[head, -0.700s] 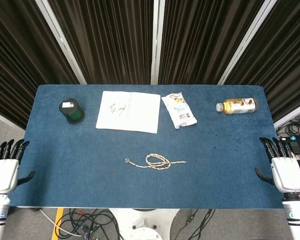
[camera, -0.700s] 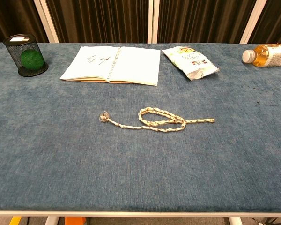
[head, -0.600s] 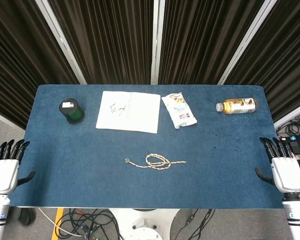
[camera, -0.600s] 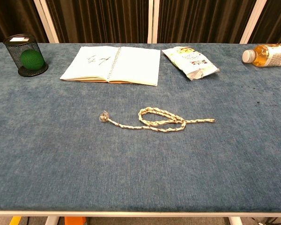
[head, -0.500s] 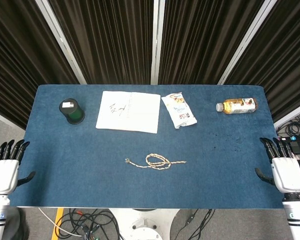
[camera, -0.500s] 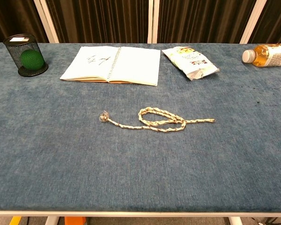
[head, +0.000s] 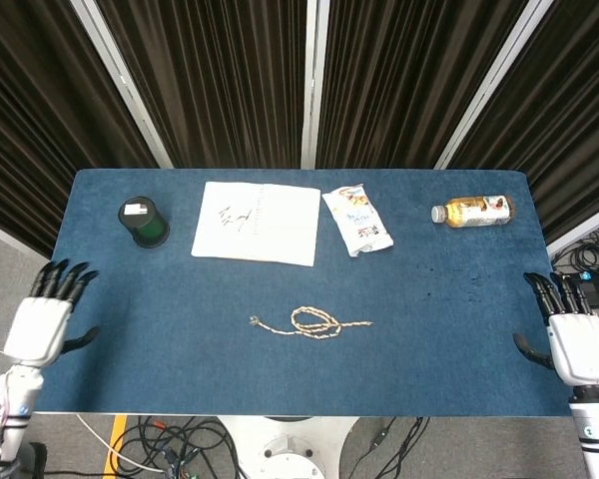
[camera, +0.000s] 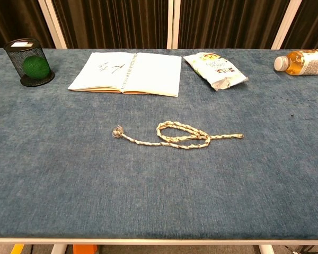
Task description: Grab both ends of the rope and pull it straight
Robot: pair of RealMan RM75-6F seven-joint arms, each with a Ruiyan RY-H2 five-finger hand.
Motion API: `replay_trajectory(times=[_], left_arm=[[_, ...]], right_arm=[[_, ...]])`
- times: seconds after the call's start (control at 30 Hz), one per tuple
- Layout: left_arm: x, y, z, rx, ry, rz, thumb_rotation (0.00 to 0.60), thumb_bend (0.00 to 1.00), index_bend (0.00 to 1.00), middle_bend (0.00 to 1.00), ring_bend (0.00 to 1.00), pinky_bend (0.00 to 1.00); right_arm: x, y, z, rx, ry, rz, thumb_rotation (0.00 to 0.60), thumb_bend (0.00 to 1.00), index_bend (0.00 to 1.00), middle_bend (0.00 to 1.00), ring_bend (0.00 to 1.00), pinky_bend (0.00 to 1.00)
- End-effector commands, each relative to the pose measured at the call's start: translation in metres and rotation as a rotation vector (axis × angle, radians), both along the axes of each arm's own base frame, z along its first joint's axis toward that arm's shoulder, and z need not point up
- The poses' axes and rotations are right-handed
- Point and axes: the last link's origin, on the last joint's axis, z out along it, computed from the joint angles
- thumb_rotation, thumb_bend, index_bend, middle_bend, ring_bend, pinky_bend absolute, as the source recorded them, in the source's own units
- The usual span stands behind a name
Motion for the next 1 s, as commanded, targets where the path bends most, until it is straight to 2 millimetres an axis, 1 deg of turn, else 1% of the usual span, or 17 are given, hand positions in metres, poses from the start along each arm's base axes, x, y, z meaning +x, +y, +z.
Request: replay_trajectory(times=[0.03, 0.07, 0.13, 0.17, 0.27, 0.4, 0.5, 0.63, 0.87, 1.0], left_arm=[[0.028, 0.034, -0.011, -0.100, -0.014, -0.134, 0.600, 0.14, 0.22, 0.12, 0.03, 0.00], [0.038, 0.046, -0.017, -0.140, -0.026, -0.172, 0.600, 0.15, 0.24, 0.13, 0.03, 0.00], [0.053, 0.061, -0.028, -0.210, -0.039, -0.217, 0.600, 0.16, 0.27, 0.14, 0.03, 0.00], [0.064, 0.071, -0.036, -0.256, -0.050, -0.243, 0.600, 0.17, 0.28, 0.14, 0.03, 0.00], [0.089, 0.093, -0.060, -0.362, -0.071, -0.295, 0.600, 0.20, 0.31, 0.15, 0.03, 0.00], [0.116, 0.108, -0.091, -0.468, -0.069, -0.355, 0.600, 0.24, 0.35, 0.16, 0.05, 0.00], [0.132, 0.112, -0.114, -0.528, -0.069, -0.392, 0.600, 0.26, 0.38, 0.16, 0.05, 0.00], [0.148, 0.111, -0.141, -0.606, -0.054, -0.431, 0.600, 0.30, 0.39, 0.16, 0.05, 0.00], [0.159, 0.102, -0.172, -0.670, -0.001, -0.468, 0.600, 0.34, 0.45, 0.16, 0.05, 0.00], [0.159, 0.101, -0.183, -0.669, 0.043, -0.465, 0.600, 0.35, 0.46, 0.16, 0.03, 0.00]], right_arm=[[0.001, -0.002, 0.001, 0.001, 0.001, 0.003, 0.600, 0.19, 0.08, 0.11, 0.00, 0.03], [0.002, -0.003, 0.001, 0.002, 0.002, 0.005, 0.600, 0.19, 0.08, 0.11, 0.00, 0.03], [0.003, -0.004, 0.001, 0.004, 0.005, 0.007, 0.600, 0.19, 0.08, 0.11, 0.00, 0.03], [0.004, -0.005, 0.001, 0.007, 0.006, 0.008, 0.600, 0.19, 0.08, 0.11, 0.00, 0.03], [0.006, -0.007, -0.001, 0.017, 0.009, 0.009, 0.600, 0.19, 0.08, 0.11, 0.00, 0.03], [0.008, -0.009, -0.003, 0.026, 0.013, 0.006, 0.600, 0.19, 0.08, 0.11, 0.00, 0.03], [0.008, -0.011, -0.004, 0.031, 0.019, 0.000, 0.600, 0.19, 0.08, 0.11, 0.00, 0.03], [0.008, -0.013, -0.003, 0.032, 0.023, -0.003, 0.600, 0.19, 0.08, 0.11, 0.00, 0.03], [0.006, -0.012, -0.003, 0.034, 0.020, -0.017, 0.600, 0.19, 0.08, 0.11, 0.00, 0.03], [0.005, -0.011, -0.004, 0.036, 0.016, -0.023, 0.600, 0.19, 0.08, 0.11, 0.00, 0.03]])
